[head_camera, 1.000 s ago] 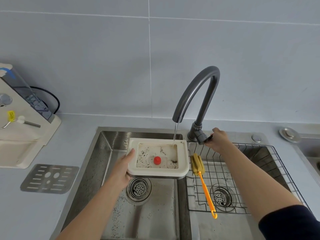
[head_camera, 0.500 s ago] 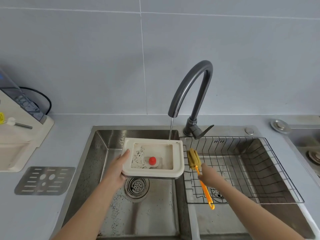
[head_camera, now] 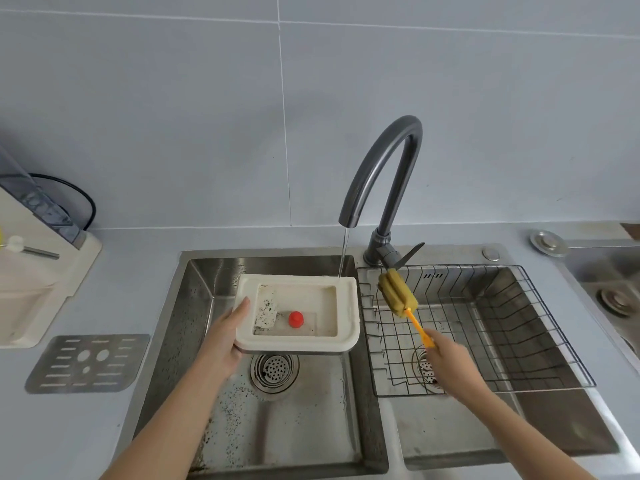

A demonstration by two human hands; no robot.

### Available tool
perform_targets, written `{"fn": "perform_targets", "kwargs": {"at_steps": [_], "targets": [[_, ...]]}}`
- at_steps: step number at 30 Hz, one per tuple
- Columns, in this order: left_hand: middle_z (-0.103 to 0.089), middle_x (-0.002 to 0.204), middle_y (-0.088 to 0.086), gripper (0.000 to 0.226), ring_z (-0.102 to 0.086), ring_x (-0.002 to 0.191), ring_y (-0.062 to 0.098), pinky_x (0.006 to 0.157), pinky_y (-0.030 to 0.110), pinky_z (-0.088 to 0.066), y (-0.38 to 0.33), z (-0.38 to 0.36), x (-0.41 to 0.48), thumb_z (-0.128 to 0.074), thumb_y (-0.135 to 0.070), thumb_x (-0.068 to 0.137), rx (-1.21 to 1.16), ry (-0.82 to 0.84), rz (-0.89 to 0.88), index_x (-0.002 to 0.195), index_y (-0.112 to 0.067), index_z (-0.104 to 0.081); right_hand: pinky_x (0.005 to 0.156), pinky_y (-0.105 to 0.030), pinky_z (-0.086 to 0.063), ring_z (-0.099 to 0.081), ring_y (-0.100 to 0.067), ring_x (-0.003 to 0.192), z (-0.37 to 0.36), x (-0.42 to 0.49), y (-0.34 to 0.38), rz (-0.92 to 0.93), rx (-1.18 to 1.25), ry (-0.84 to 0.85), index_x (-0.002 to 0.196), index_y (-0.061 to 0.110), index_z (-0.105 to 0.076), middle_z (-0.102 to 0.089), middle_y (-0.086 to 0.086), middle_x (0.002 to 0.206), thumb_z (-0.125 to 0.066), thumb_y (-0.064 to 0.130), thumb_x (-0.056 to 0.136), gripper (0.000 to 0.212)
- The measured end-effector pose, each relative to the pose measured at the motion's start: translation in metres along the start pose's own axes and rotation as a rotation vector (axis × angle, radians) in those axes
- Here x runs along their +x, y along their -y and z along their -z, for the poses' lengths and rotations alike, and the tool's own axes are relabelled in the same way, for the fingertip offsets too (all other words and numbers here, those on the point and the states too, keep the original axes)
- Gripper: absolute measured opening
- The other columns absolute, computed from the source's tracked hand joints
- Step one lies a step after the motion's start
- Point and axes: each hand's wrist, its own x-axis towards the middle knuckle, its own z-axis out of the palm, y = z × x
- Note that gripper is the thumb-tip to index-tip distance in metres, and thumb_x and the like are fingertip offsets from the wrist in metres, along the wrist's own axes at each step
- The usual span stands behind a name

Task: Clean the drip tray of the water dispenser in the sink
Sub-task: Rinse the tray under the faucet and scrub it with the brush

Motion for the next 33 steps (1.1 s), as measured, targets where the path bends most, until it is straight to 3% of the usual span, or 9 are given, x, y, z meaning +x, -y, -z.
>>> {"fn": "perform_targets", "kwargs": {"at_steps": [4,9,14,23,26,33], "targets": [[-0.068,0.097,0.009,0.027,-0.065,0.085,0.025,0.045,0.029,-0.054,-0.002,0.003,0.002,-0.055,-0.028,0.087,0.005,-0.001,-0.002,0.111,-0.014,-0.057,0.047,-0.02,-0.032,-0.042,-0.013,0.053,0.028,-0.038,0.007,0.227,0.002,-0.055,0.124,0.013,-0.054,-0.051,-0.001,0.063,-0.042,0.002,0.092,0.035],[-0.066,0.106,0.011,0.036,-0.064,0.092,0.026,0.058,0.036,-0.052,-0.007,0.004,0.005,-0.055,-0.029,0.087,0.015,0.018,-0.017,0.119,-0.014,-0.054,0.062,-0.043,-0.045,-0.053,-0.031,0.069,0.033,-0.058,0.035,0.433,-0.097,-0.073,0.128,0.014,-0.052,-0.061,-0.014,0.078,-0.045,0.0,0.091,0.041],[-0.066,0.1,0.008,0.028,-0.064,0.089,0.025,0.061,0.037,-0.051,-0.008,0.0,0.009,-0.057,-0.027,0.086,-0.008,0.024,-0.024,0.112,-0.015,-0.056,0.06,-0.043,-0.046,-0.054,-0.031,0.071,0.024,-0.06,0.045,0.433,-0.297,-0.066,0.136,0.025,-0.041,-0.058,-0.009,0.082,-0.039,0.006,0.093,0.047],[-0.069,0.098,0.007,0.018,-0.064,0.092,0.026,0.069,0.041,-0.052,0.0,-0.006,0.018,-0.057,-0.03,0.085,-0.014,0.054,-0.006,0.099,-0.019,-0.06,0.06,-0.037,-0.044,-0.054,-0.025,0.071,0.023,-0.083,0.031,0.403,-0.308,-0.018,0.138,0.033,-0.037,-0.048,0.003,0.076,-0.037,0.01,0.094,0.049],[-0.067,0.1,0.008,0.017,-0.063,0.094,0.026,0.073,0.042,-0.052,0.0,-0.009,0.021,-0.058,-0.029,0.085,-0.01,0.044,-0.001,0.098,-0.018,-0.06,0.058,-0.03,-0.037,-0.049,-0.021,0.069,0.026,-0.087,0.027,0.407,-0.33,0.01,0.136,0.037,-0.037,-0.047,0.003,0.076,-0.035,0.011,0.095,0.049],[-0.067,0.097,0.01,0.018,-0.064,0.088,0.026,0.054,0.035,-0.058,0.001,-0.017,0.022,-0.057,-0.026,0.086,-0.034,0.05,0.026,0.099,-0.014,-0.059,0.063,-0.037,-0.046,-0.057,-0.026,0.075,0.046,-0.076,0.042,0.409,-0.331,0.007,0.134,0.029,-0.043,-0.061,-0.006,0.082,-0.037,0.008,0.094,0.045]]}}
